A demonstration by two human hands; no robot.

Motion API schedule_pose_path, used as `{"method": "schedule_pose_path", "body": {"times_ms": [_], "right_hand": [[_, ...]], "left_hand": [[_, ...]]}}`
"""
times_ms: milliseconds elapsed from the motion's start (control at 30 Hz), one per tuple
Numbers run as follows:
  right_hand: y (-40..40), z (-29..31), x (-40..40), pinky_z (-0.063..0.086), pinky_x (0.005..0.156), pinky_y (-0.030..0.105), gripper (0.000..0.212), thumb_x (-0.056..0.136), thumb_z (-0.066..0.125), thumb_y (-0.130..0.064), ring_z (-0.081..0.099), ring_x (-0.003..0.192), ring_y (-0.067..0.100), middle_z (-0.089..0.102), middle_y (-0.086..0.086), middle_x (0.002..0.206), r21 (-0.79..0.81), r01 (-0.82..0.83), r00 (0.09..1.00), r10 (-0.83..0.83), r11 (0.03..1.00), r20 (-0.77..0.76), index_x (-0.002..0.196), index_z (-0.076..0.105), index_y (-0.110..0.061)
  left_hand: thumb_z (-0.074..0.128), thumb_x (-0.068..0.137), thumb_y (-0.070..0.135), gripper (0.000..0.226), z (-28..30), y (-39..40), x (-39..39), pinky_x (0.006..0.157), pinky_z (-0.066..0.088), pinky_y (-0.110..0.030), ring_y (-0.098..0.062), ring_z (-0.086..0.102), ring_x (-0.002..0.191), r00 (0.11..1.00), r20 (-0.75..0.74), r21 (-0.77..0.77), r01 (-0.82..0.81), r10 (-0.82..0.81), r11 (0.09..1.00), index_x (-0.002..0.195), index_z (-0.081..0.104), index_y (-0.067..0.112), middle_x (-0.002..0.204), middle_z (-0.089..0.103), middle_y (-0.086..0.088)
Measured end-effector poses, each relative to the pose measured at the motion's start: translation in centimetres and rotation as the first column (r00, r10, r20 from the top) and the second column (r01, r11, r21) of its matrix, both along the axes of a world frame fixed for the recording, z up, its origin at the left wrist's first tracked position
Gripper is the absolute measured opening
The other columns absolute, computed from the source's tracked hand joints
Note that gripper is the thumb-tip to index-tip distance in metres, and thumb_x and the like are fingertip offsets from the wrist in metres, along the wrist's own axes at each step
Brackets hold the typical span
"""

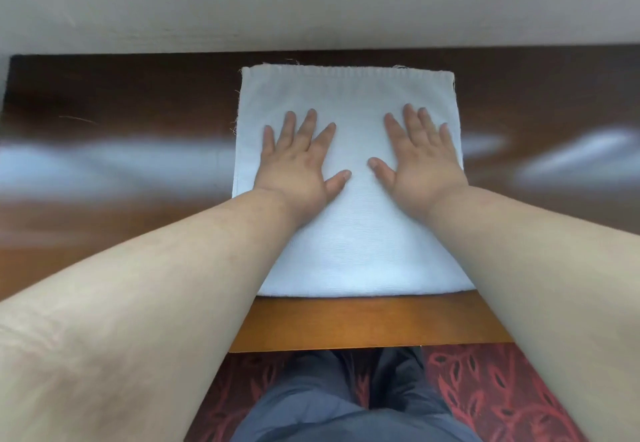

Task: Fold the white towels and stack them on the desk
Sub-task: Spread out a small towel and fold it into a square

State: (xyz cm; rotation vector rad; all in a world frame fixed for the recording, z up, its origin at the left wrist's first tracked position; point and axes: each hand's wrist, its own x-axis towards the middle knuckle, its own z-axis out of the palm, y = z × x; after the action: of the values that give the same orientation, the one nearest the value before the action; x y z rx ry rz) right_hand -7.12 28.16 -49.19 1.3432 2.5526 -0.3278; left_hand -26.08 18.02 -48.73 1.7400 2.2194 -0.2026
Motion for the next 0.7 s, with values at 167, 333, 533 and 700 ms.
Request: {"method": "schedule_pose_path", "body": {"times_ms": [167,333,533,700], "right_hand": [[-0.7,0.3,0.0,-0.006,0.122,0.048,0.080,0.094,0.020,-0.067,-0.014,0.152,0.021,-0.012,0.004,0.166,-0.018,0.025,0.999,-0.026,1.000,-0.030,0.158,-0.002,-0.024],[-9.0,2.5,2.9,0.001,0.123,0.046,0.064,0.099,0.028,-0.041,0.000,0.153,0.023,0.009,0.007,0.166,-0.047,0.010,0.970,-0.022,0.999,-0.243,0.157,0.019,-0.015],[-13.0,1.0,6.9,-0.014,0.120,0.044,0.073,0.096,0.006,-0.059,-0.027,0.146,0.014,-0.018,0.001,0.163,-0.077,-0.119,0.990,0.124,0.990,0.070,0.155,-0.013,-0.021],[-12.2,0.2,9.1,-0.008,0.122,0.047,0.081,0.091,0.005,-0.071,-0.024,0.147,0.015,-0.021,0.001,0.159,-0.028,-0.149,0.986,0.151,0.988,0.071,0.152,-0.014,-0.021]], "left_hand": [[0.022,0.091,0.067,0.078,0.6,-0.8,0.5,0.119,-0.008,-0.052,-0.027,-0.014,0.149,0.999,0.049,0.041,0.000,-0.002,0.999,0.156,0.001,0.029,0.164,-0.009,-0.003],[0.023,0.095,0.054,0.066,1.7,-8.4,2.5,0.120,-0.003,-0.044,-0.024,0.000,0.151,0.976,0.162,0.070,0.137,-0.147,0.988,0.155,0.021,0.026,0.164,0.010,-0.003],[0.012,0.094,0.058,0.067,0.6,-11.8,3.4,0.118,-0.016,-0.044,-0.022,-0.017,0.148,0.985,0.064,-0.018,0.164,-0.162,0.986,0.156,0.000,0.033,0.164,-0.011,-0.002],[0.008,0.094,0.060,0.068,0.1,-13.1,3.0,0.118,-0.015,-0.044,-0.021,-0.019,0.148,0.978,0.069,0.027,0.195,-0.197,0.980,0.155,-0.005,0.033,0.164,-0.010,-0.002]]}}
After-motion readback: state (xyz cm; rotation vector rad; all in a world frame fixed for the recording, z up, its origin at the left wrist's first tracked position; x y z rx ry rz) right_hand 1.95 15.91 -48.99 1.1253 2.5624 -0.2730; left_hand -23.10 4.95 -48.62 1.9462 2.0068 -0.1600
